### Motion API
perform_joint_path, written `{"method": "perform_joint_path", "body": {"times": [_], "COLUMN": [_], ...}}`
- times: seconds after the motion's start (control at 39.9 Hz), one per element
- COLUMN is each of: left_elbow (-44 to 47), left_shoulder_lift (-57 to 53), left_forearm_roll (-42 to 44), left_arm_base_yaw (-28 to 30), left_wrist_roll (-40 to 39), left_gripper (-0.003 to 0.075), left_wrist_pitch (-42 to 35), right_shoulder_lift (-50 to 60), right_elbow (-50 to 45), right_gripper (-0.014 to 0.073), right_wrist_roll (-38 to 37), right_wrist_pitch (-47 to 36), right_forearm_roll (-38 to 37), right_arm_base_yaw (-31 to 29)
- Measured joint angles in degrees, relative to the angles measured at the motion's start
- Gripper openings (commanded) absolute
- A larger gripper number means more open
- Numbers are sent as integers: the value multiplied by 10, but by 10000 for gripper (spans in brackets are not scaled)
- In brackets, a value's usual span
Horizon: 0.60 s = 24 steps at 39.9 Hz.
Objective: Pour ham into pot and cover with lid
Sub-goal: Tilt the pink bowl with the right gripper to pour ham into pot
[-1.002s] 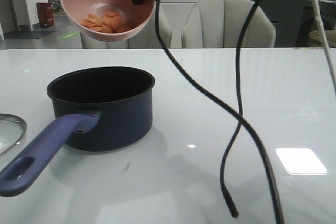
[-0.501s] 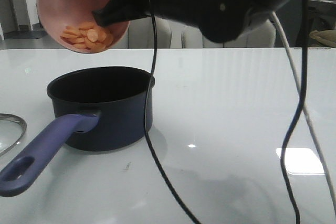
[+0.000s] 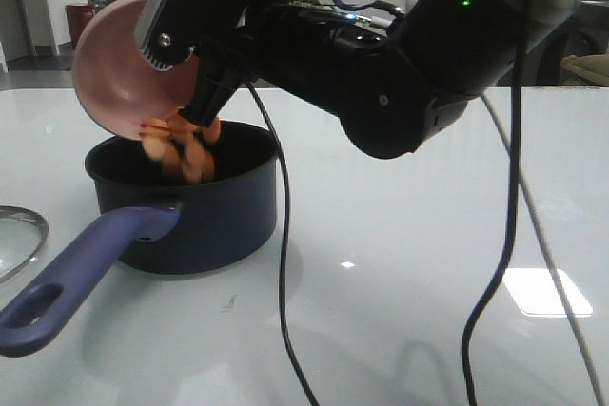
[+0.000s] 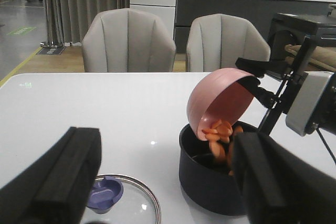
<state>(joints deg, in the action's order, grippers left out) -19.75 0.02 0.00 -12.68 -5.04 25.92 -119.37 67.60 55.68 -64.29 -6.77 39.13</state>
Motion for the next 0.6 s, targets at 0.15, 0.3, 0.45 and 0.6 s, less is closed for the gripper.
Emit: {"method": "perform_joint_path", "body": {"times": [0.15, 0.3, 0.45, 0.6], "left_elbow": [0, 0, 0, 0], "left_shoulder_lift": [0, 0, 0, 0], "left_forearm_roll": [0, 0, 0, 0], "left_arm_base_yaw": [0, 0, 0, 0], "left_wrist_roll": [0, 0, 0, 0], "left_gripper": [552, 552, 552, 552], "left_wrist_pitch": [0, 0, 0, 0], "right_shoulder_lift": [0, 0, 0, 19], "right_elbow": [0, 0, 0, 0], "right_gripper": [137, 137, 137, 137], "right_wrist_roll": [53, 36, -125, -304], "right_wrist_pitch": [0, 0, 0, 47], "right_forearm_roll": [0, 5, 68, 153], "right_arm_base_yaw": [0, 0, 0, 0]}}
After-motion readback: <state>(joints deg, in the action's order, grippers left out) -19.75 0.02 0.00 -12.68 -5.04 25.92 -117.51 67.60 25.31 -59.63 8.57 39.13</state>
